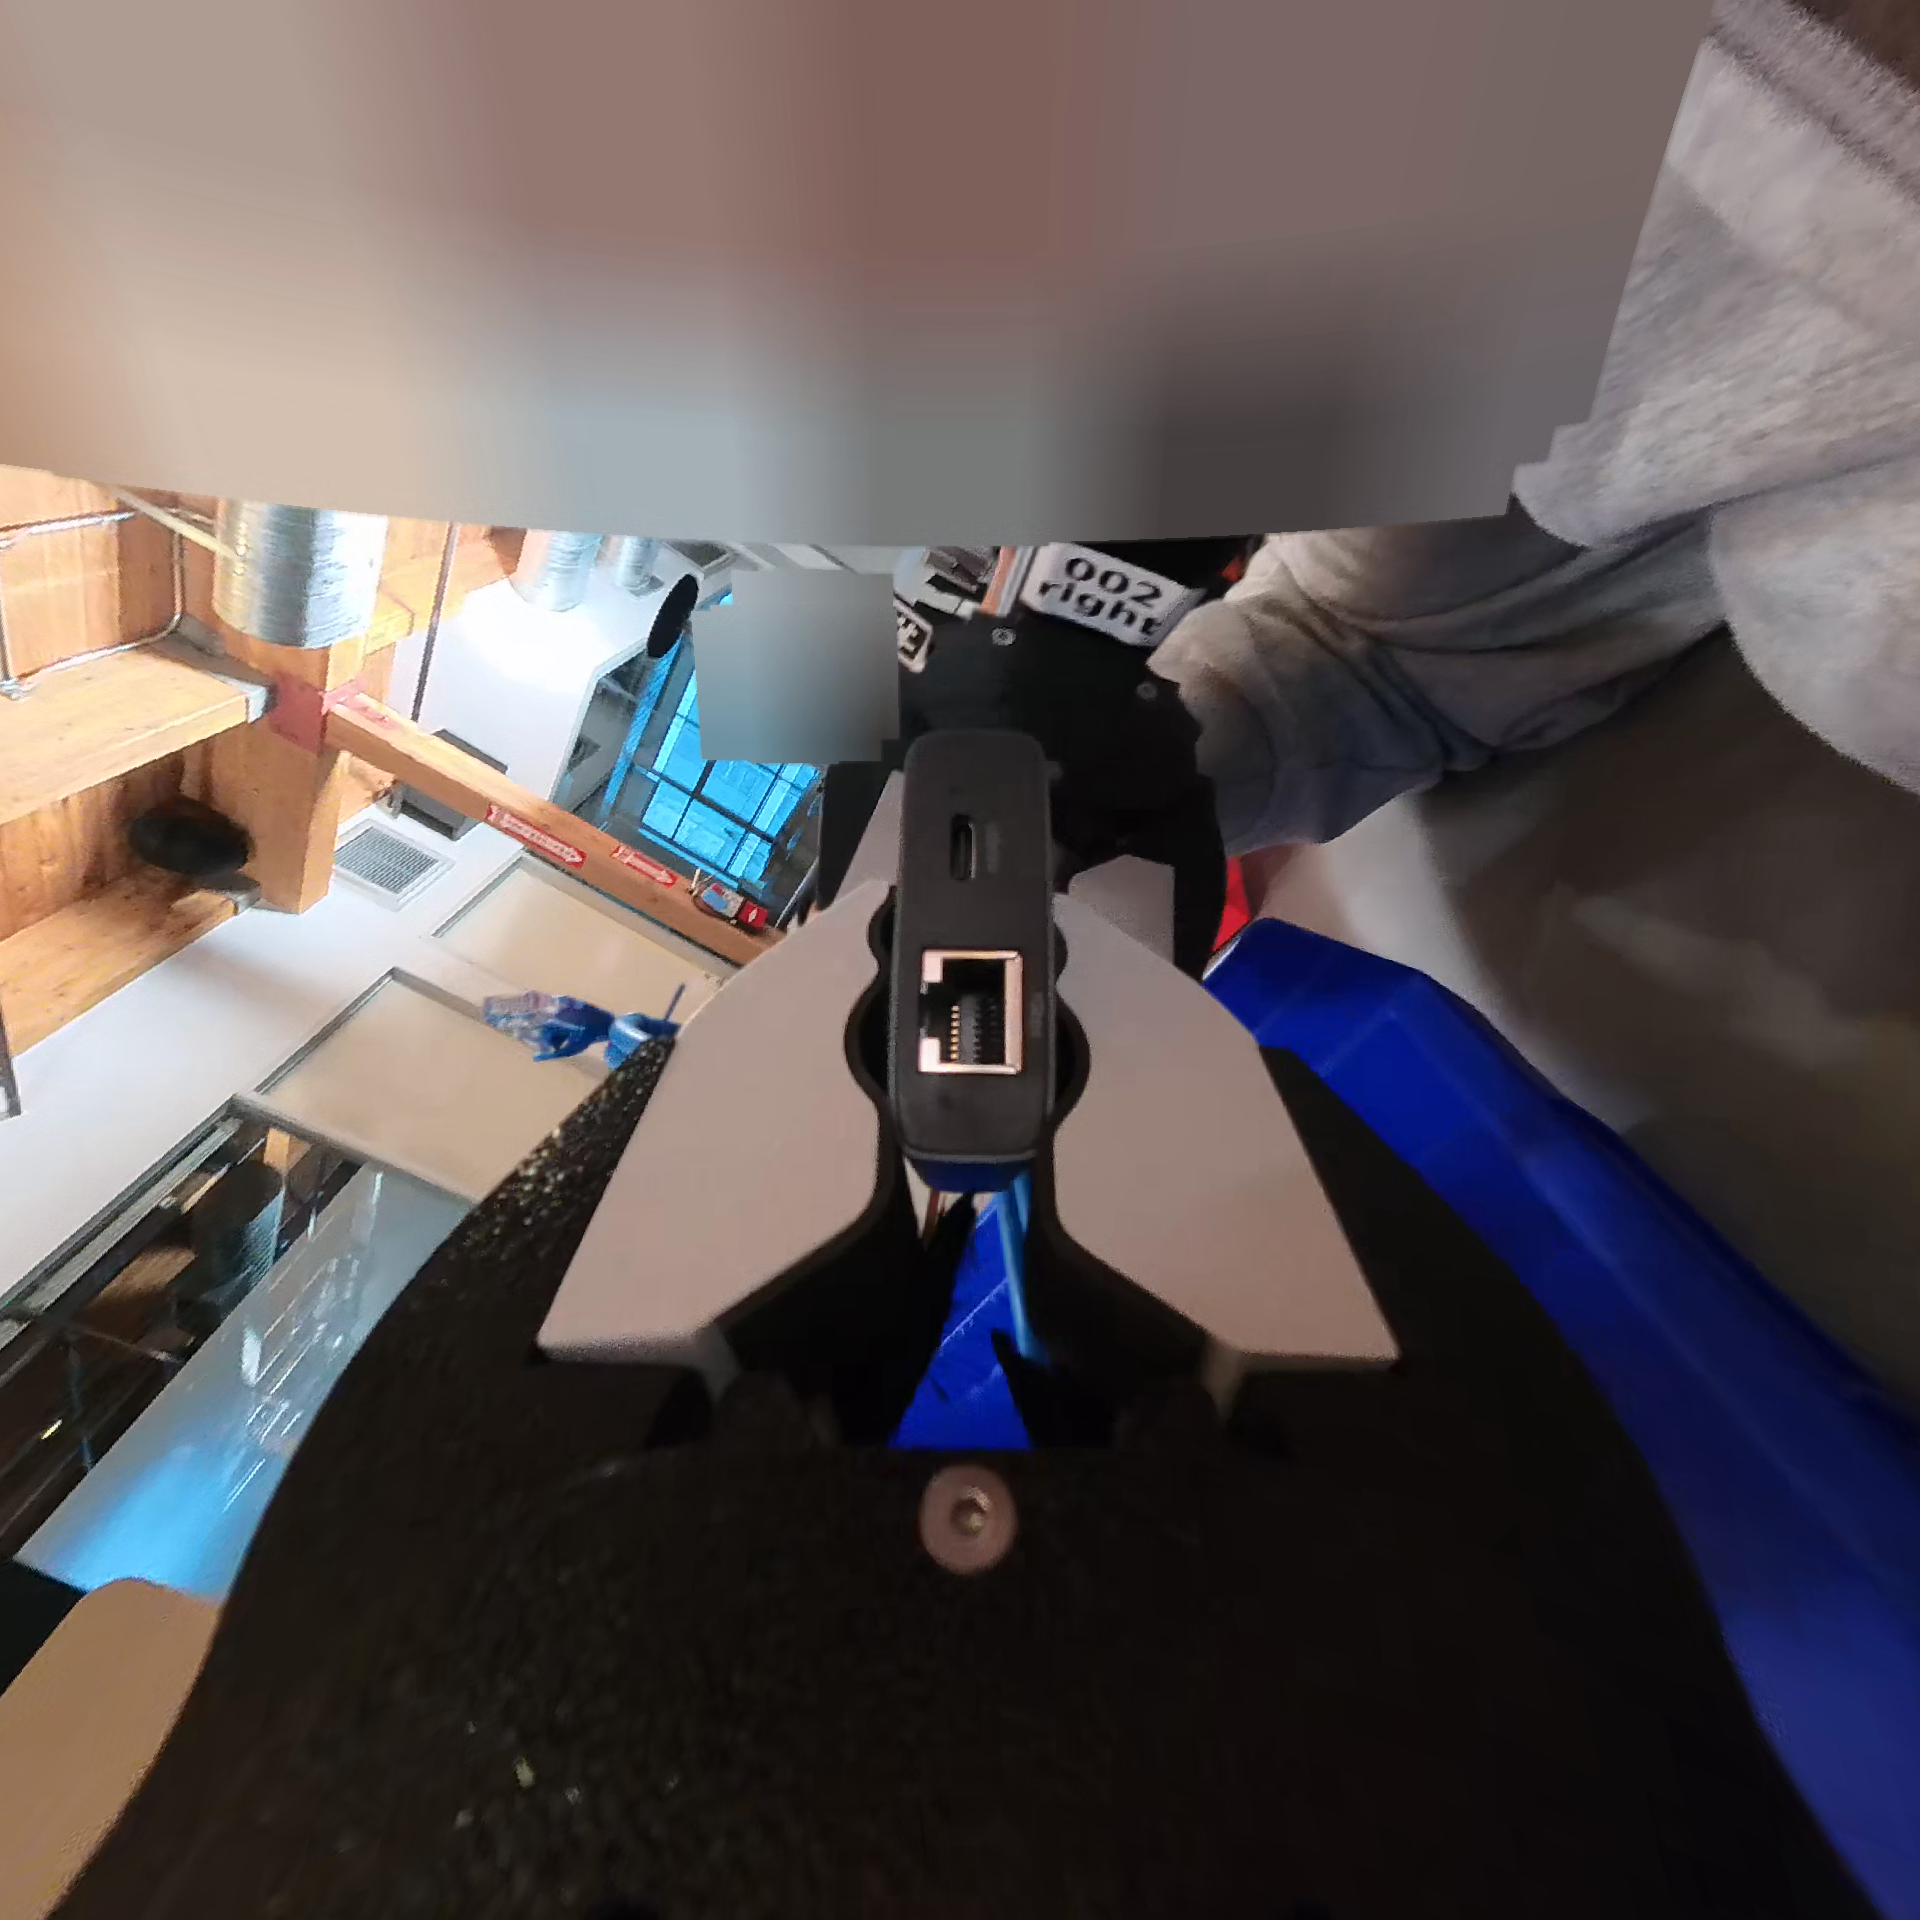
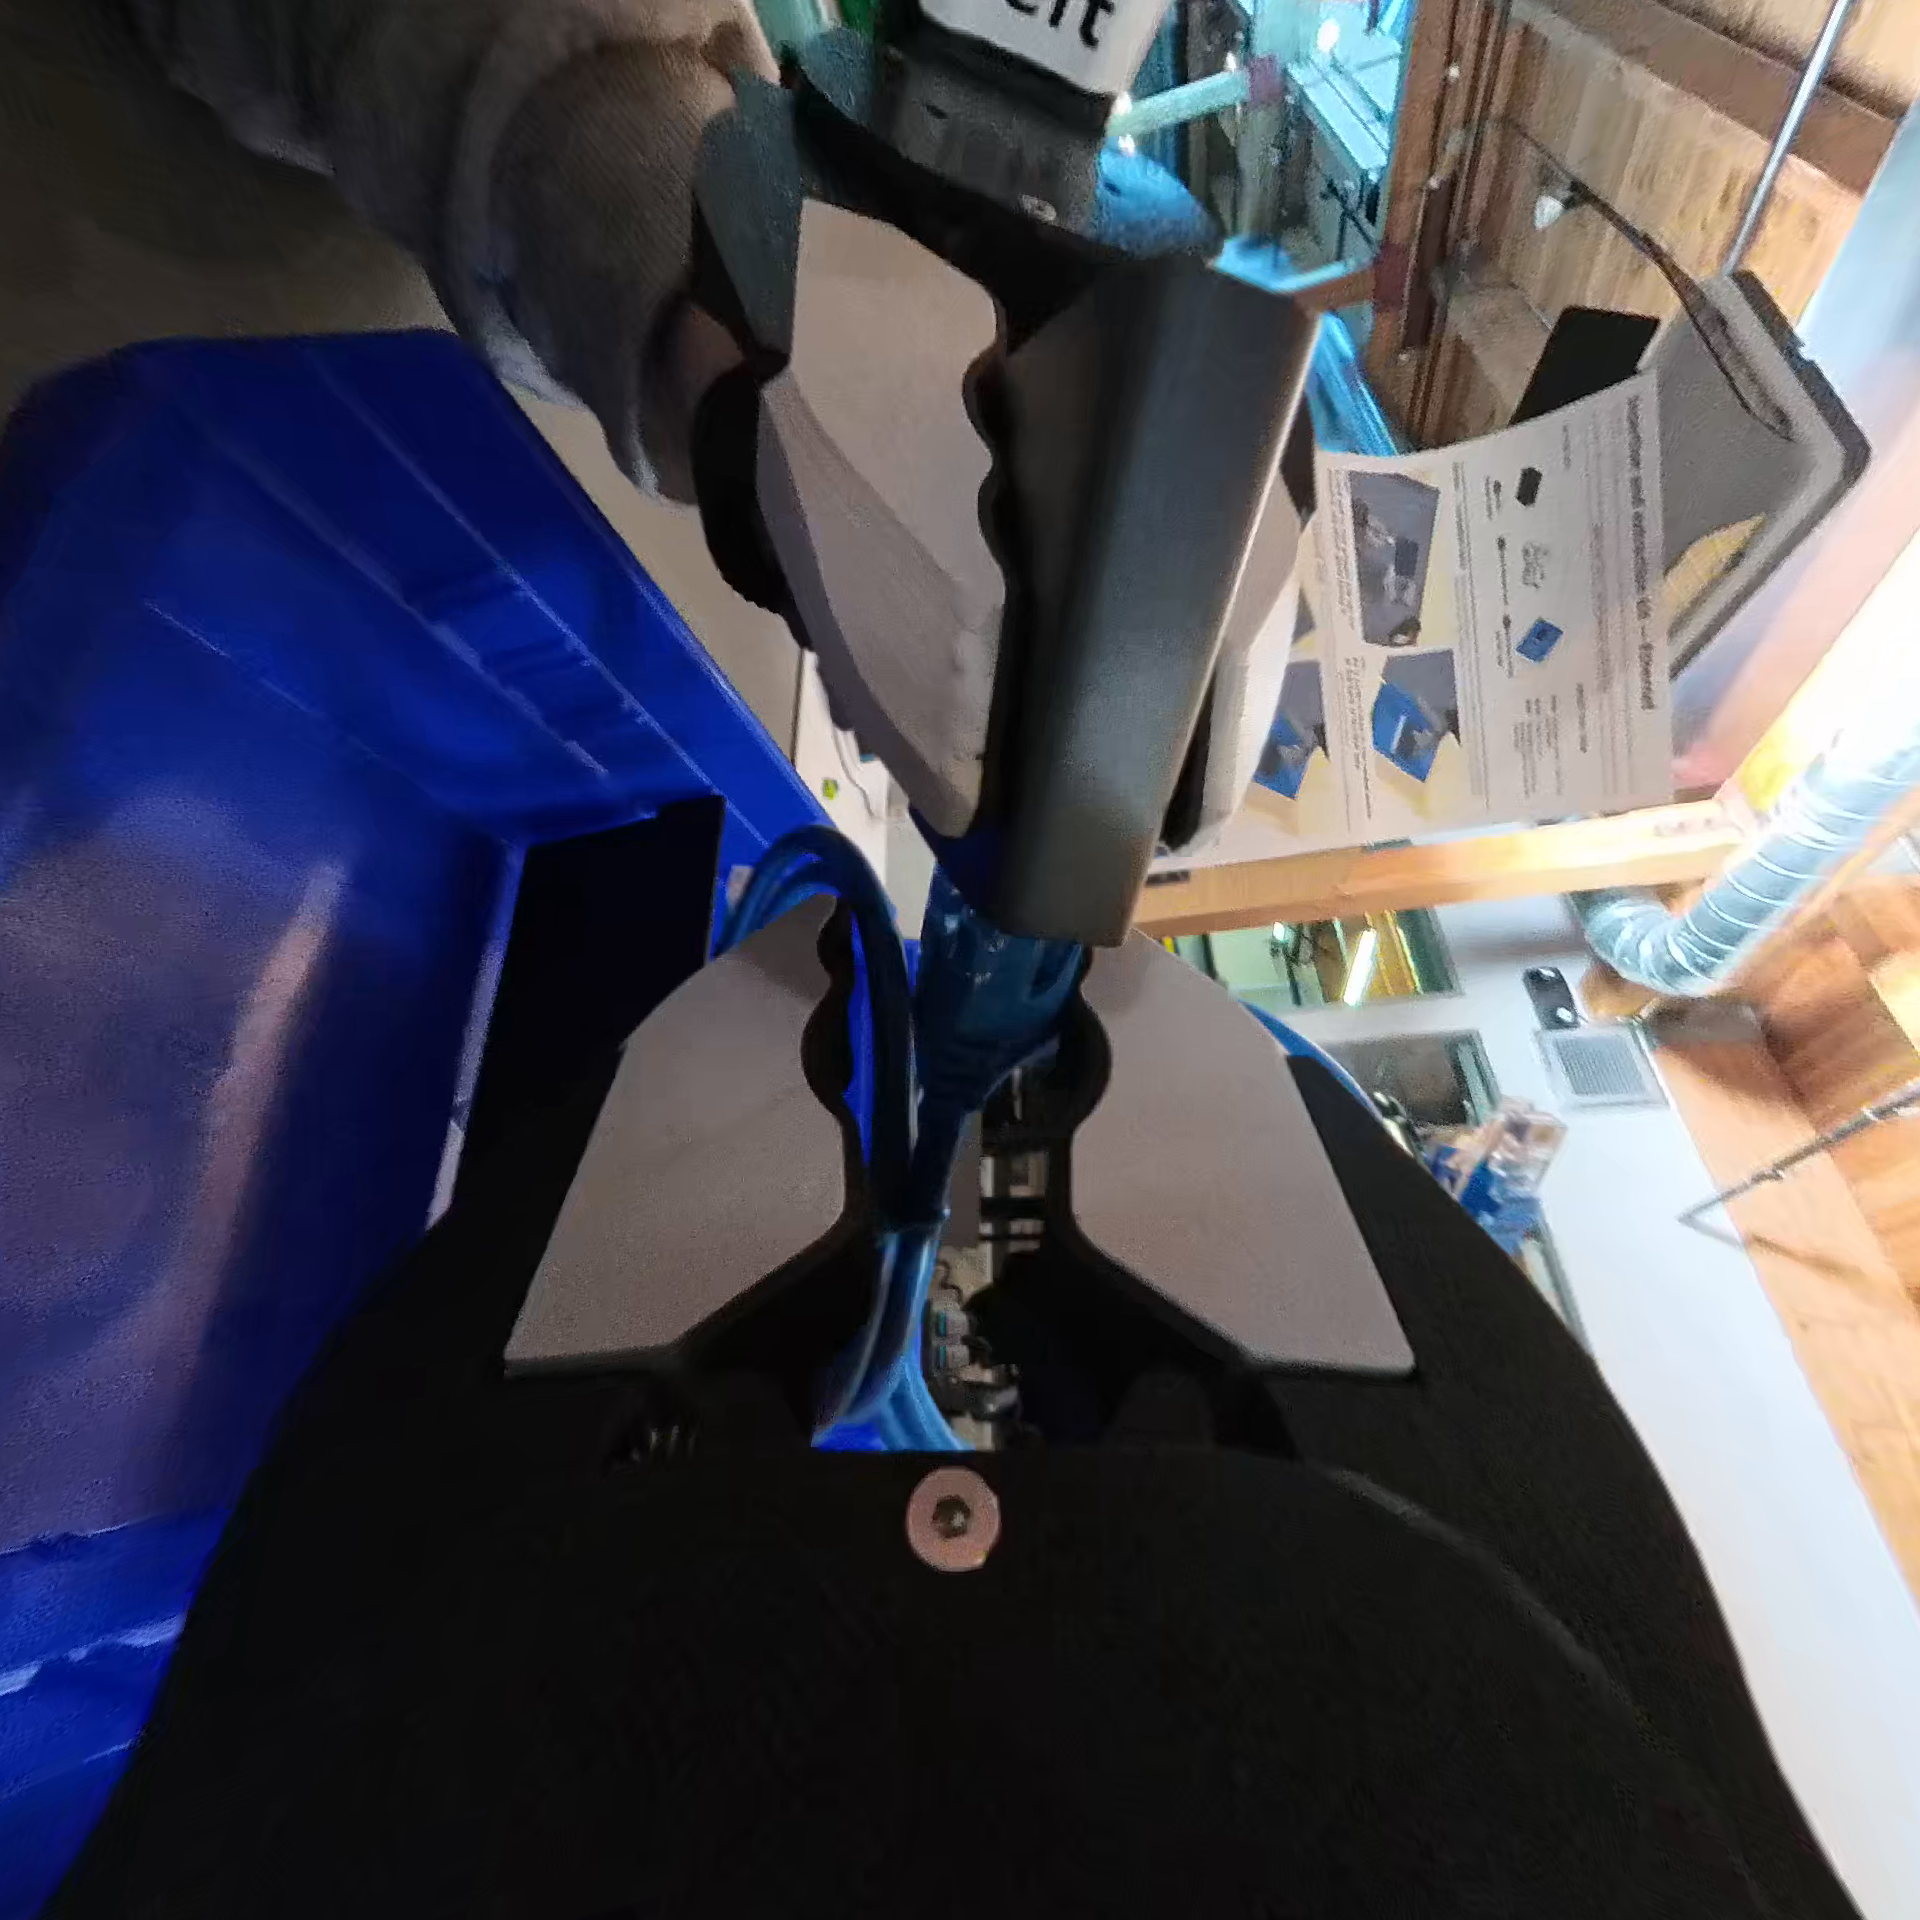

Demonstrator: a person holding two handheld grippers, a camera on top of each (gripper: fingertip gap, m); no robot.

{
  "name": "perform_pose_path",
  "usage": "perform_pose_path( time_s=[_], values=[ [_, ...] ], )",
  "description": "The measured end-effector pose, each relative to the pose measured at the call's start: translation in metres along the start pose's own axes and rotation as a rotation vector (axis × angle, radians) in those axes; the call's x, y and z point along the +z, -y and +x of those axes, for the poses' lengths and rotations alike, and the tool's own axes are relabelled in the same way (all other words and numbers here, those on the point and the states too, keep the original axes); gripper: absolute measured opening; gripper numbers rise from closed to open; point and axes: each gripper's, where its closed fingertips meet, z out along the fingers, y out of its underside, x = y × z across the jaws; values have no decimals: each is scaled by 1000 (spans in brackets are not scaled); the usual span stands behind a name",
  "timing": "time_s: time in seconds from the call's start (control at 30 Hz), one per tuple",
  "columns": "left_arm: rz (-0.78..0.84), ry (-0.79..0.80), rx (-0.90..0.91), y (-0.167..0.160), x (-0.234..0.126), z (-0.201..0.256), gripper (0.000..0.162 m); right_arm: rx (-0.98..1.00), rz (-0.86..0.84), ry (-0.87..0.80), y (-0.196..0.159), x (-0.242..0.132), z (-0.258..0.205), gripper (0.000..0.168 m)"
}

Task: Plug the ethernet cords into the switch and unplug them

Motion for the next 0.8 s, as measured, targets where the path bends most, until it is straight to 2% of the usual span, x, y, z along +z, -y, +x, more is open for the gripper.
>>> perform_pose_path(
  time_s=[0.2,0.47,0.57,0.8],
  values=[
    [-17,43,4,-3,-4,-10,22,-20,-2,-63,-2,-4,11,31],
    [-21,46,14,-3,-3,-10,22,41,-43,-52,-1,-1,12,29],
    [-27,37,30,-3,-2,-7,21,37,-45,-44,1,-1,11,23],
    [13,-56,-61,8,-4,5,22,-245,-41,-125,10,-7,9,24]
  ],
)
